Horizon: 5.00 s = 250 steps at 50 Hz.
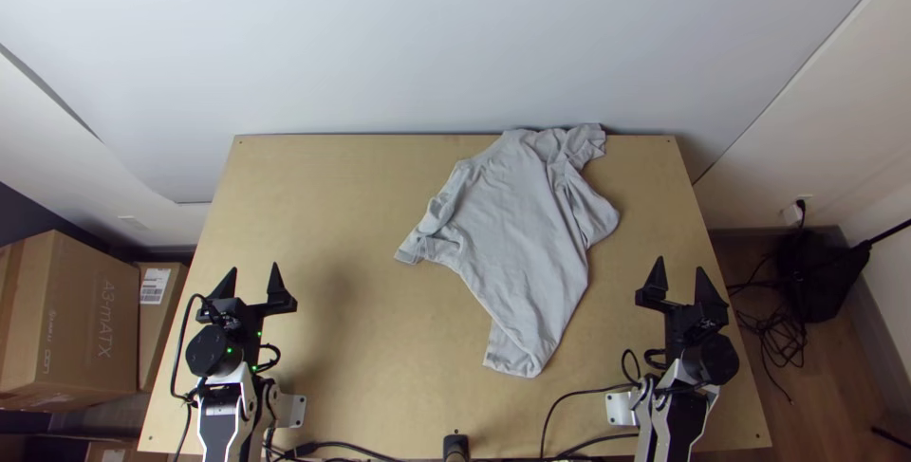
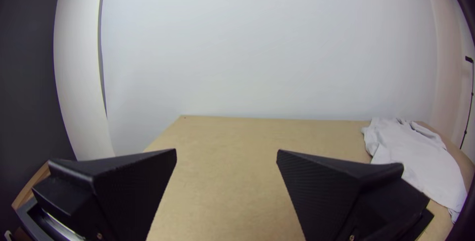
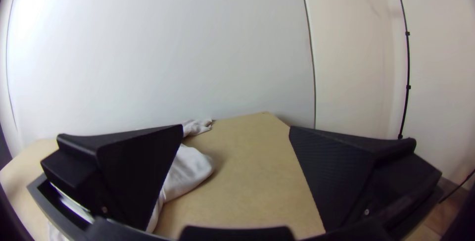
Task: Fold the t-shirt
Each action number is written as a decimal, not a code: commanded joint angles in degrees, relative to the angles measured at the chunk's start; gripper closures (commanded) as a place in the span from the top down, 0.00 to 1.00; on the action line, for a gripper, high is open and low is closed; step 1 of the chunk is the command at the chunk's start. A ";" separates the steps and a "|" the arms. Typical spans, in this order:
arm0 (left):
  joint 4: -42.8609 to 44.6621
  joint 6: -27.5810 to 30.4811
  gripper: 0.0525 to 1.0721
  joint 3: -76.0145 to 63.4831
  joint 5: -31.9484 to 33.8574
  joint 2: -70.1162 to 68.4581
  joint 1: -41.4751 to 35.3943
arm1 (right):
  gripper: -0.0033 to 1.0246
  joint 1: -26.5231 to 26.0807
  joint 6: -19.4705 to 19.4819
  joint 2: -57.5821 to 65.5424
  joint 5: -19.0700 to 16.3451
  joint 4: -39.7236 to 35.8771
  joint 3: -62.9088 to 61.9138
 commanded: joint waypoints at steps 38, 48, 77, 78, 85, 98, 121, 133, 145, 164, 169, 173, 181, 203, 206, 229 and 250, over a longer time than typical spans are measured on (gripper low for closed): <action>-2.27 -0.38 0.96 -2.16 0.11 -0.36 0.29 | 0.96 -0.23 -0.85 -0.56 0.38 -0.50 -0.47; -2.27 -0.38 0.96 -2.16 0.11 -0.36 0.29 | 0.96 -0.23 -0.94 -0.56 0.38 -0.50 -0.47; -2.27 -0.38 0.96 -2.16 0.11 -0.36 0.29 | 0.96 -0.23 -0.85 -0.56 0.47 -0.50 -0.47; -2.27 -0.38 0.96 -2.16 0.11 -0.36 0.29 | 0.96 -0.23 -0.85 -0.56 0.38 -0.50 -0.47; -2.36 -1.61 0.96 -2.16 1.26 -0.36 0.02 | 0.96 1.61 0.73 -0.47 0.38 -0.59 -0.47; -2.44 -2.84 0.96 -2.16 1.26 -0.36 0.20 | 0.96 2.23 1.00 -0.56 0.64 -0.59 -0.47; -2.18 -1.79 0.96 1.01 1.34 0.34 -0.86 | 0.96 3.46 0.30 -0.38 1.17 3.01 4.98; -2.36 -1.79 0.96 10.15 1.61 10.27 -2.53 | 0.96 4.34 0.12 5.95 1.17 4.15 13.15; -5.08 -2.40 0.96 22.54 1.78 22.93 -4.28 | 0.96 5.83 -3.66 19.92 0.99 4.94 22.91; -18.44 -5.22 0.96 43.72 1.70 34.97 -11.58 | 0.96 17.26 -3.92 44.18 4.07 -11.58 55.08; -24.94 -6.09 0.96 50.14 1.70 38.40 -13.69 | 0.96 21.21 -4.36 51.38 6.18 -16.59 64.66; -28.72 -6.36 0.96 53.83 1.70 39.81 -14.57 | 0.96 24.73 -4.36 57.45 7.67 -21.95 72.66; -33.38 -6.62 0.96 57.78 1.70 40.33 -15.36 | 0.96 32.29 -2.96 69.67 10.75 -31.88 88.65; -46.74 -8.20 0.96 61.04 2.22 38.14 -15.36 | 0.96 52.24 7.15 89.44 13.65 -36.19 103.15; -48.85 -8.20 0.96 61.56 2.31 37.78 -15.53 | 0.96 53.82 8.91 92.34 13.65 -36.19 104.12; -56.50 -7.06 0.96 67.98 2.58 39.89 -15.71 | 0.96 61.03 26.40 111.33 4.77 -39.26 111.59; -57.20 -6.89 0.96 67.80 2.58 40.07 -15.36 | 0.96 62.61 33.69 127.67 -2.26 -45.59 122.67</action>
